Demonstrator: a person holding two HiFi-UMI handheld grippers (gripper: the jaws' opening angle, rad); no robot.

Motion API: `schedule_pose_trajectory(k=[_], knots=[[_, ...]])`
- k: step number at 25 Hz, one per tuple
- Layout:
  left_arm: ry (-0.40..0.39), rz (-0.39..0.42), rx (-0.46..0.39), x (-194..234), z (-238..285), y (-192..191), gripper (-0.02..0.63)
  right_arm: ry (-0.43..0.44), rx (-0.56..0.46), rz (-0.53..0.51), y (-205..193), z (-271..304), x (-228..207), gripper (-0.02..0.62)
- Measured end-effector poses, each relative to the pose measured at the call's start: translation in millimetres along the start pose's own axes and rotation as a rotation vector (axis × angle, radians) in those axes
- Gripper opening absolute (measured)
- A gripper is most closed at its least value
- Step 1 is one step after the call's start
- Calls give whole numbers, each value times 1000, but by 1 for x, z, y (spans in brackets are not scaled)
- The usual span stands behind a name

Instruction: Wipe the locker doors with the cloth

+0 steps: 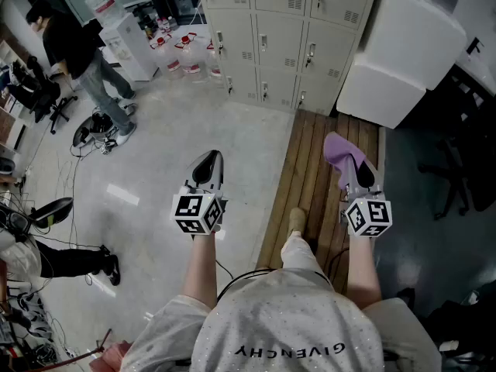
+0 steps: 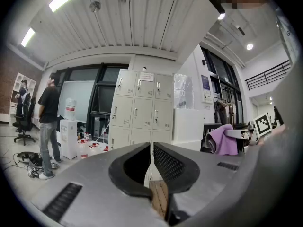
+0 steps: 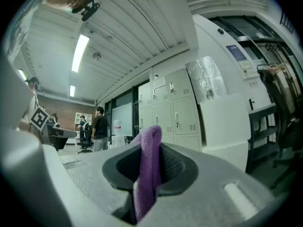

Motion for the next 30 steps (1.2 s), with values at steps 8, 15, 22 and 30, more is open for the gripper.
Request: schedule_pose_trajectory(k=[8, 15, 22, 30], knots=[[0, -28, 18, -7, 112, 6, 18, 3, 72, 58, -13, 80, -75, 58], [-10, -29, 44, -23, 189, 15, 18, 19, 68, 72, -7, 133, -126, 58], [-49, -6, 30, -45, 271, 26, 18, 44, 66, 113, -7, 169, -174, 58], [-102, 5, 27, -62, 336, 33, 18, 37, 61, 106, 6, 208, -220, 60]])
Point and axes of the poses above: the fingertips, and each gripper's own axes: z forward along the fingers, x to its left, y out of its top, the point moved 10 cm from there along -z, backward along the fingers, and after that the axes turned 2 degrees about z, right-handed, at the moved point
